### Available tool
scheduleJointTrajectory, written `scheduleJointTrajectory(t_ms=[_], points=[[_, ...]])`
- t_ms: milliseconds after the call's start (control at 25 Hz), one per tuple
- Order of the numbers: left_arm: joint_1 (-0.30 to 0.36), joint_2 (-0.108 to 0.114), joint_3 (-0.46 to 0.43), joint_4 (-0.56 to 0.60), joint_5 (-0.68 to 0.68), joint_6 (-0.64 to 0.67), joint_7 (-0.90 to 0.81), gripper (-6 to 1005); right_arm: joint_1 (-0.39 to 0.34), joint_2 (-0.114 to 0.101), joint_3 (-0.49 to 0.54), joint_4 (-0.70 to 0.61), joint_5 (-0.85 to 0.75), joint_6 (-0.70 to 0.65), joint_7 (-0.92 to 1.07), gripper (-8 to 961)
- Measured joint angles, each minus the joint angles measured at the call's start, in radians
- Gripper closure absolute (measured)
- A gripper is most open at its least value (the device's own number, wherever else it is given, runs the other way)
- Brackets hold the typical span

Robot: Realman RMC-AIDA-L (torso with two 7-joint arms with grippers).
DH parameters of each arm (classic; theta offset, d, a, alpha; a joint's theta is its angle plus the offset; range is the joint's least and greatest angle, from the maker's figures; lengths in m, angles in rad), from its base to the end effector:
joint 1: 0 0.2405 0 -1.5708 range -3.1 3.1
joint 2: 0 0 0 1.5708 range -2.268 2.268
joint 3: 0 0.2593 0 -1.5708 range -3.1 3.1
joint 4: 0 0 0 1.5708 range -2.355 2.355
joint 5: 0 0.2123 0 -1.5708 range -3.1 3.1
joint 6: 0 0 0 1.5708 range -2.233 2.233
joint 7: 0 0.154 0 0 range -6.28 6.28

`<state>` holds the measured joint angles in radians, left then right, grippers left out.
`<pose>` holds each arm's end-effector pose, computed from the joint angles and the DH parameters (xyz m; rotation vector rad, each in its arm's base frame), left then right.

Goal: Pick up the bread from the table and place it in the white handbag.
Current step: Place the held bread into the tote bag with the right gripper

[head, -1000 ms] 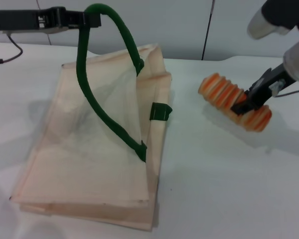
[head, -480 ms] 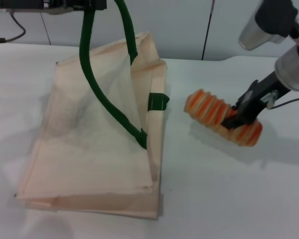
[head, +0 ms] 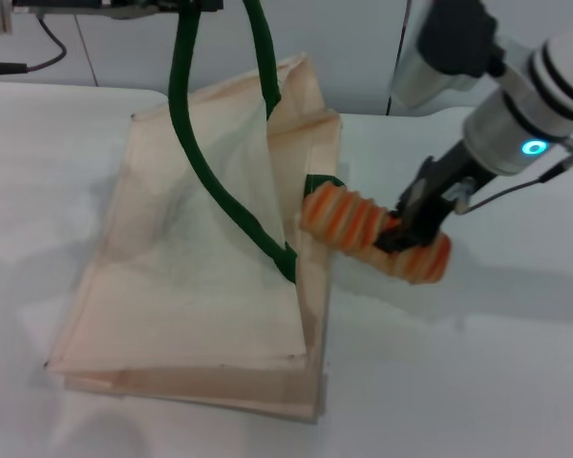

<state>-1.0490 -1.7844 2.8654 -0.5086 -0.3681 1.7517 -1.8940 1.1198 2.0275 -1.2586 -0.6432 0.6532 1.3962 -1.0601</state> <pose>-0.1831 0.4421 0.1197 -2.5730 -1.1355 -0.8840 0.1247 0.4251 -0.0558 -2.9437 0.3972 -0.5665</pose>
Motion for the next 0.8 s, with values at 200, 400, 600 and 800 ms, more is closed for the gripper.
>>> scheduleJointTrajectory(t_ms=[200,400,600,800], points=[[-0.009,-0.002,0.0,0.001,0.0,0.0,0.001,836,0.032,0.002,-0.05,0.016,0.096,-0.014,-0.003,683],[-0.014,-0.004,0.0,0.002,0.0,-0.001,0.002,834,0.042,0.004,-0.128,0.028,0.206,-0.06,-0.006,687],[-0.016,-0.009,0.0,0.002,0.0,-0.001,0.003,831,0.043,0.005,-0.208,0.048,0.319,-0.132,-0.006,697],[-0.018,-0.012,0.0,0.002,-0.001,-0.002,0.005,829,0.043,0.008,-0.281,0.078,0.395,-0.226,-0.005,706]])
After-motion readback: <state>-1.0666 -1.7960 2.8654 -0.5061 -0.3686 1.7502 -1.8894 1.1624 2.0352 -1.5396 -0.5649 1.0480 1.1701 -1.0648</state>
